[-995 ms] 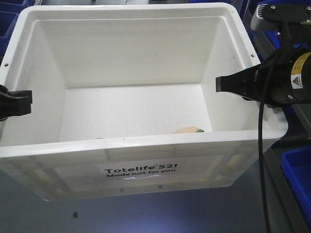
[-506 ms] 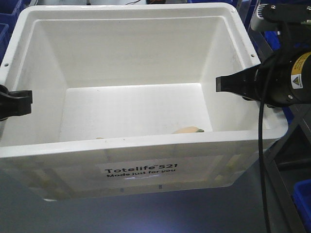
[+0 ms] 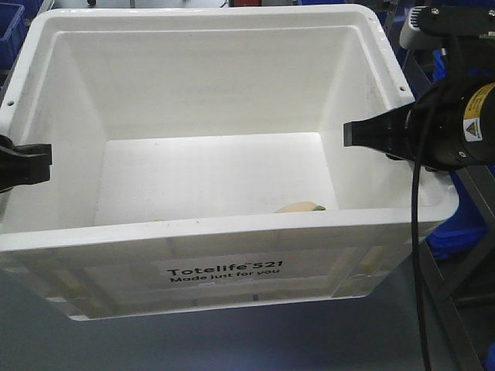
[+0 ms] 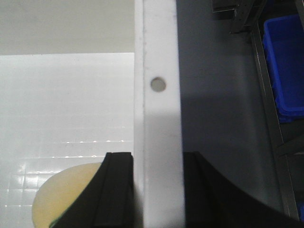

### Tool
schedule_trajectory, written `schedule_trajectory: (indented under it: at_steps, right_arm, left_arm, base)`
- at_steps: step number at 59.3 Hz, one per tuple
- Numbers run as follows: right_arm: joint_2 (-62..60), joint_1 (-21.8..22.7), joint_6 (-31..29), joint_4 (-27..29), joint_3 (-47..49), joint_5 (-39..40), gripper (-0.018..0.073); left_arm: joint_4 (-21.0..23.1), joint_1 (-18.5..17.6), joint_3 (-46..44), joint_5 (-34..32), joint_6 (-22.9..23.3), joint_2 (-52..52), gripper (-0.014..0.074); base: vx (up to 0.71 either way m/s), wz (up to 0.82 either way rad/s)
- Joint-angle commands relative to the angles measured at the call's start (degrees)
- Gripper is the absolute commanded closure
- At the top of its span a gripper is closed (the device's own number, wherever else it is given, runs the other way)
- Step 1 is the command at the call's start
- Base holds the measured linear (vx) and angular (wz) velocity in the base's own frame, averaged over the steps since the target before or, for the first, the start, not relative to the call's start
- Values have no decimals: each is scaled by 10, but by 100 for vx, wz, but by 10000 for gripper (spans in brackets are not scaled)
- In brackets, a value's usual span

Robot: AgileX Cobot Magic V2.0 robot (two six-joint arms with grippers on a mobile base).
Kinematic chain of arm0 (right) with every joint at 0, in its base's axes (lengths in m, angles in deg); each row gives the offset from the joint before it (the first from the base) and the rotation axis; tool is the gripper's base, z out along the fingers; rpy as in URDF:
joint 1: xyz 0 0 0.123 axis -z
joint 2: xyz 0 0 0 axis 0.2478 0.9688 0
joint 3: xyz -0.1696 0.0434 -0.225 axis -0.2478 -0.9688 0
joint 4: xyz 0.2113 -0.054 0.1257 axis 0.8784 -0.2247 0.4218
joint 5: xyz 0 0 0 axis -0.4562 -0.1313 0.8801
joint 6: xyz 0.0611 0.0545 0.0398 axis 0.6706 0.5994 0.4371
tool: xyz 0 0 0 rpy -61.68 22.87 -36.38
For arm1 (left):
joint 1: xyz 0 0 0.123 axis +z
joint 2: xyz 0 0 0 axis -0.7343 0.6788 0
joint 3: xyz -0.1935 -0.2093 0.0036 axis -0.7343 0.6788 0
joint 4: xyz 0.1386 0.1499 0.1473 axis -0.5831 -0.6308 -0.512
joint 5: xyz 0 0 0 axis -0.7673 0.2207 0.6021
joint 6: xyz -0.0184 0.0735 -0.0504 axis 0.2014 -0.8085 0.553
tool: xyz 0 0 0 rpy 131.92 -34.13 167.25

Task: Place moving items into box and shelve
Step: 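Hold the crate level while the base turns alongside the blue-bin shelf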

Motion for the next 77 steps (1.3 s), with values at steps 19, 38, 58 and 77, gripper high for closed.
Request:
schedule_trajectory:
  at_steps: [19, 38, 58, 77]
  right_arm:
    - [-15, 1, -6, -43, 23, 64, 461]
    - [-15, 1, -6, -43, 23, 64, 461]
    - [-15, 1, -6, -43, 23, 64, 461]
    - [-15, 1, -6, -43, 23, 64, 461]
  left_arm:
    - [3, -8, -29, -113, -13, -14, 582]
    - [3, -8, -29, -113, -13, -14, 582]
    - [3, -8, -29, -113, -13, -14, 582]
    - [3, -8, -29, -113, -13, -14, 582]
  base:
    - [20, 15]
    - [14, 40]
    - [12, 48]
    - [12, 48]
